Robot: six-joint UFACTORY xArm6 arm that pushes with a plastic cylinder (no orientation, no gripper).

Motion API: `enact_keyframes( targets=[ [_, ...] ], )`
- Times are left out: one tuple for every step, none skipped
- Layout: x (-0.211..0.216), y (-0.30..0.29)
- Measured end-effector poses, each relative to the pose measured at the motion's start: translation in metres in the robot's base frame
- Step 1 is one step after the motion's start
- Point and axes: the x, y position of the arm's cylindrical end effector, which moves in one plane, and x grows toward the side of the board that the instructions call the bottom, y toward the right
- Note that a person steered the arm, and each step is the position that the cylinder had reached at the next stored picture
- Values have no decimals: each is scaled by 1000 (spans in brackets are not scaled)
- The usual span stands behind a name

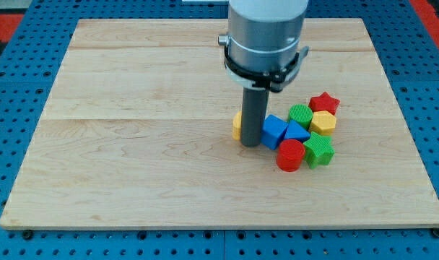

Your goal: Separate the yellow heart from blue cube

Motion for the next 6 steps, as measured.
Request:
enact_keyframes(
  targets=[
    [-35, -24],
    [-59, -27],
    [-26, -27],
    [15, -24],
    [22, 3],
    [22, 31]
  ],
)
